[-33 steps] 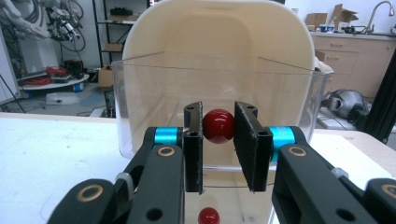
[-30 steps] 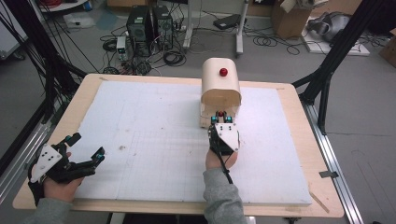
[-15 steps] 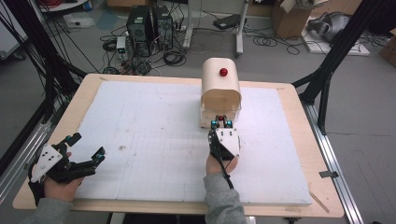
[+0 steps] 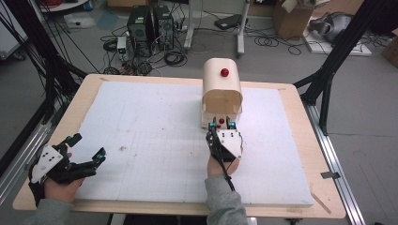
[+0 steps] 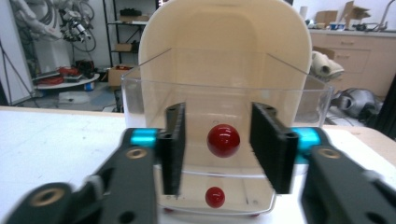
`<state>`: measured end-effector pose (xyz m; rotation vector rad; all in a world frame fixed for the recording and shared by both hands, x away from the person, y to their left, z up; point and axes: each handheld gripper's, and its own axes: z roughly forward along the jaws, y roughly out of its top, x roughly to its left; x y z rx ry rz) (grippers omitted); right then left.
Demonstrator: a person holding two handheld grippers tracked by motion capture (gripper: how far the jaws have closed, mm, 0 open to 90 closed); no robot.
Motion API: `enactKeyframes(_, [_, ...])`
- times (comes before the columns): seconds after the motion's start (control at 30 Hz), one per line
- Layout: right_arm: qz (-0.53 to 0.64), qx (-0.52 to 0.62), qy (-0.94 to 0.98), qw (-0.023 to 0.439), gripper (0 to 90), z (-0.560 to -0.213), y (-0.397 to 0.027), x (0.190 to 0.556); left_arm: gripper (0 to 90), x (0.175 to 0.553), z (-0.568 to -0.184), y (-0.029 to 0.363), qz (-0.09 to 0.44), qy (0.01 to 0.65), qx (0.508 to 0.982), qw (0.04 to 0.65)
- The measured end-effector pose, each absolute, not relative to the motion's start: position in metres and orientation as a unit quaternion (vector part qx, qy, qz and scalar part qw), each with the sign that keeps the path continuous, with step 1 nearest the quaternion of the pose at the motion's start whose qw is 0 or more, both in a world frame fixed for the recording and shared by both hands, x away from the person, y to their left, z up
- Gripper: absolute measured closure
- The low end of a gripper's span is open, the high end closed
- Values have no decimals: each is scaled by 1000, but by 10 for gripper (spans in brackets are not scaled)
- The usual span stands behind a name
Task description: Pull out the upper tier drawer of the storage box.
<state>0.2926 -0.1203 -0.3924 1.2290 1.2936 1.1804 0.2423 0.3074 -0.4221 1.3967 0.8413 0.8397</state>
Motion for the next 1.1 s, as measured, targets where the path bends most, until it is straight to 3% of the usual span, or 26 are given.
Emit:
enactKeyframes(0.07, [486, 508, 533, 472, 442, -392, -122, 293, 17, 242, -422, 307, 363, 364, 604, 609])
enactKeyframes(0.2, [494, 507, 546, 448, 148, -392, -125, 296, 17, 242, -422, 307, 364, 363, 604, 609])
enactKeyframes(0.3, [499, 512, 557, 421, 0, -393, -128, 299, 17, 242, -422, 307, 364, 364, 604, 609])
enactKeyframes(0.7, [504, 487, 583, 411, 0, -389, -133, 295, 17, 241, -421, 307, 363, 361, 603, 612])
enactKeyframes(1.1, [543, 421, 637, 350, 0, -384, -187, 288, 17, 238, -421, 302, 359, 354, 611, 610])
